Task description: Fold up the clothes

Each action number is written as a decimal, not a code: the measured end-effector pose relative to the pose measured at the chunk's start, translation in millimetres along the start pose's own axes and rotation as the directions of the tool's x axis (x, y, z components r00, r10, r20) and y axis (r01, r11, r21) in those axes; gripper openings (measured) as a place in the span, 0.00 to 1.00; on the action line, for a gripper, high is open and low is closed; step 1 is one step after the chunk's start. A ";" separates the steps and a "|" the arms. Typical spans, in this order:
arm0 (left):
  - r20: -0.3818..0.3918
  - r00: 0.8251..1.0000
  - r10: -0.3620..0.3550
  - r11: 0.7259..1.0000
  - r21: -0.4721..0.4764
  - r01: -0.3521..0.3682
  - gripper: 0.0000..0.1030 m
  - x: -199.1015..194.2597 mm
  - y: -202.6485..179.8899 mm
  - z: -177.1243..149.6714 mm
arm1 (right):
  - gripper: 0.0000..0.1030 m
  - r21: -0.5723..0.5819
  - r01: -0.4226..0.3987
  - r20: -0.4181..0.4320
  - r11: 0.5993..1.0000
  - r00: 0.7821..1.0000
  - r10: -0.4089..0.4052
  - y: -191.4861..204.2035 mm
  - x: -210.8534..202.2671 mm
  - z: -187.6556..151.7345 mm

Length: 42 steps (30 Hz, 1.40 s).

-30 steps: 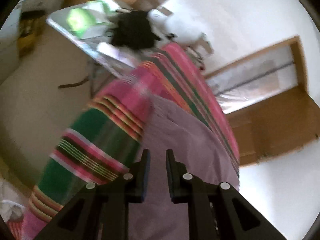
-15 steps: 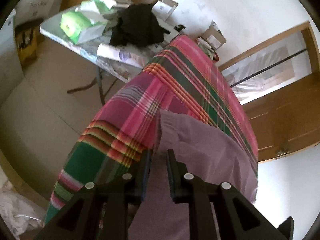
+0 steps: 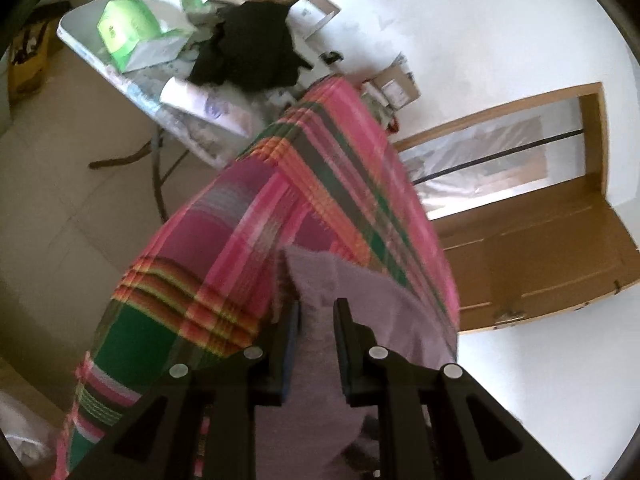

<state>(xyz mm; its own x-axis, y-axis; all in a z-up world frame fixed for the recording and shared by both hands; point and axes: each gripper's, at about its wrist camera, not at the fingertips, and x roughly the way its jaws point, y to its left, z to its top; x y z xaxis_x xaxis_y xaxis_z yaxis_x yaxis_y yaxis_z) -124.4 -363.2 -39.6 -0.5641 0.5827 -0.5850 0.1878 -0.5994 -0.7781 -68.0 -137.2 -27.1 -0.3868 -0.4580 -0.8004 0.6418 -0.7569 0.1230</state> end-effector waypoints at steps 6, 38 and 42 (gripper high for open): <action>-0.022 1.000 -0.019 1.000 0.010 0.019 0.17 5.3 -7.4 -1.8 | 0.26 -0.023 0.047 0.002 0.999 0.999 -0.047 5.6 -0.1 2.1; -0.101 0.977 -0.187 0.978 -0.115 0.175 0.20 47.2 4.0 15.7 | 0.26 0.101 0.068 0.004 0.993 0.998 -0.069 -14.1 -5.8 -7.5; -0.045 0.985 -0.167 0.981 -0.112 0.161 0.06 41.9 7.8 17.0 | 0.26 0.101 0.070 0.006 0.992 0.997 -0.071 -13.5 -6.1 -8.5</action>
